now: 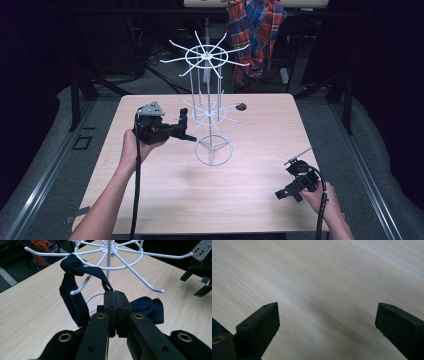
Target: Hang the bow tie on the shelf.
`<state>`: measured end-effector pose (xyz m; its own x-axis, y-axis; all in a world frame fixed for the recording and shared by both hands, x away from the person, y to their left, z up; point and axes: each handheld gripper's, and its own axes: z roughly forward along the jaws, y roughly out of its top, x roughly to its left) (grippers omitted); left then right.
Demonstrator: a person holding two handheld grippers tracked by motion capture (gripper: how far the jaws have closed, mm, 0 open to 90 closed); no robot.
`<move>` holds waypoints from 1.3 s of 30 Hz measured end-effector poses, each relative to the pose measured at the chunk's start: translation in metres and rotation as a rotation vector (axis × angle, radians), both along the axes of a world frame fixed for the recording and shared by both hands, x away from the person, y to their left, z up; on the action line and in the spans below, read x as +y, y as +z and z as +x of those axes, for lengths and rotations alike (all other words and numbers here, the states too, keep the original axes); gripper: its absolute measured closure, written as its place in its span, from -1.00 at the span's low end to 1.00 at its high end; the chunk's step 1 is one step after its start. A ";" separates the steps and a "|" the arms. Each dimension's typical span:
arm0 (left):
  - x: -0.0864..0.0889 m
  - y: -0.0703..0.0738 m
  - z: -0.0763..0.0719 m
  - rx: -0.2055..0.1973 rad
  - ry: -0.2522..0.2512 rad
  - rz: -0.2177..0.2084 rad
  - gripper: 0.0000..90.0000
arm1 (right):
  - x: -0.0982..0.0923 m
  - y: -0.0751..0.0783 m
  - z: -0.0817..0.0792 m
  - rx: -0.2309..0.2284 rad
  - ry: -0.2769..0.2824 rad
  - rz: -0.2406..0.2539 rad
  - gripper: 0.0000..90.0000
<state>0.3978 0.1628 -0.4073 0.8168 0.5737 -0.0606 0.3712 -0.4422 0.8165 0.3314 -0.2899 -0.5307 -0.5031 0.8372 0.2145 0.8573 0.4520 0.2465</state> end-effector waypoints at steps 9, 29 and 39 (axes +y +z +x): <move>-0.013 -0.011 0.006 0.019 -0.017 0.025 0.99 | 0.001 -0.001 0.001 0.008 0.012 -0.011 -0.88; -0.016 -0.029 0.009 0.033 0.025 0.053 0.99 | 0.002 0.000 -0.001 -0.014 -0.019 0.007 -0.88; -0.015 -0.034 0.013 0.031 0.059 0.080 0.99 | 0.002 0.001 0.000 0.004 0.017 -0.009 -0.88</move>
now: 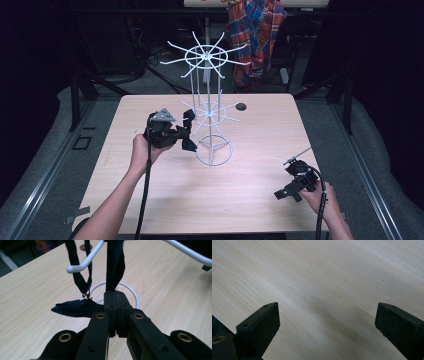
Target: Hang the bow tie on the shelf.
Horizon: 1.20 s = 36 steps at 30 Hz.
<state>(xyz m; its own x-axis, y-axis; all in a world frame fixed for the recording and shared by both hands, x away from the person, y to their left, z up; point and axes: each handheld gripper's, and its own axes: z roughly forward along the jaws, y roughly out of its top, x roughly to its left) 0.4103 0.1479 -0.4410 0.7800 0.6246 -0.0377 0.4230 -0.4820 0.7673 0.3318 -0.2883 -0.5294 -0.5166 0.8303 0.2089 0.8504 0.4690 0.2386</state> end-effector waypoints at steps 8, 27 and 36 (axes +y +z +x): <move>0.001 0.000 -0.001 -0.008 0.006 -0.005 0.96 | 0.001 0.000 -0.001 -0.004 -0.005 -0.005 -0.88; 0.011 0.004 -0.006 0.033 0.023 0.025 0.27 | -0.001 -0.001 -0.002 -0.019 -0.045 0.031 -0.88; 0.032 0.011 -0.015 0.013 0.099 0.031 -0.25 | 0.001 0.004 -0.002 -0.028 -0.012 0.009 -0.88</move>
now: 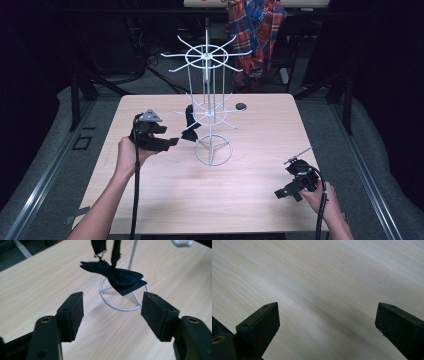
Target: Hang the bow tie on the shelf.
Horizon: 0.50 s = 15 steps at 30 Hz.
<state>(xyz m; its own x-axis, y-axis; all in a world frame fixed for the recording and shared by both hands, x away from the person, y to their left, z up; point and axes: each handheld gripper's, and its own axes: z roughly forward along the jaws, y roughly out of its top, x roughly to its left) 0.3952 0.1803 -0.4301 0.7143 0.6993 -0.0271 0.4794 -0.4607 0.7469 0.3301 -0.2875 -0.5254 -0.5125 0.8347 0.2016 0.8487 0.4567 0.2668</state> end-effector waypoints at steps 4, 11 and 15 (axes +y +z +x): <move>0.008 0.001 -0.002 -0.007 0.036 0.005 -0.40 | -0.002 -0.004 0.001 0.015 -0.019 0.001 -0.88; 0.017 -0.001 -0.006 0.018 0.104 0.021 -0.66 | -0.002 -0.003 0.002 0.023 0.003 -0.026 -0.89; 0.019 -0.001 -0.013 0.024 0.114 0.047 -0.68 | -0.002 -0.002 0.002 0.022 0.002 -0.028 -0.89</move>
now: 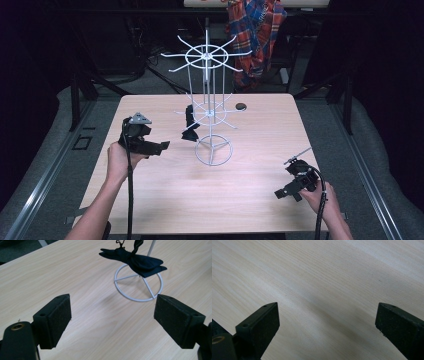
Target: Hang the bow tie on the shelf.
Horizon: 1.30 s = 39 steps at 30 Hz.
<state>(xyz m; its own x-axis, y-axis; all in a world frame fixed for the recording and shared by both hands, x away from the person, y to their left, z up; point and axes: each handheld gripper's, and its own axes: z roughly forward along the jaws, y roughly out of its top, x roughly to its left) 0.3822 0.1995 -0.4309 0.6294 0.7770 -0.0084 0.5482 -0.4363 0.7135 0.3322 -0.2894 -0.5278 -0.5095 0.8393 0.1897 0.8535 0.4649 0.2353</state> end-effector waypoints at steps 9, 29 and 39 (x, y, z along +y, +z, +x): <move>0.005 -0.007 -0.012 0.051 0.027 0.072 -0.83 | 0.003 -0.002 -0.002 -0.019 -0.032 0.024 -0.89; 0.024 -0.044 -0.034 0.193 0.085 0.167 -1.00 | 0.005 0.001 -0.001 -0.011 0.008 -0.008 -0.87; 0.032 -0.071 -0.033 0.284 0.083 0.184 -1.00 | 0.005 0.002 -0.001 -0.021 0.033 -0.037 -0.86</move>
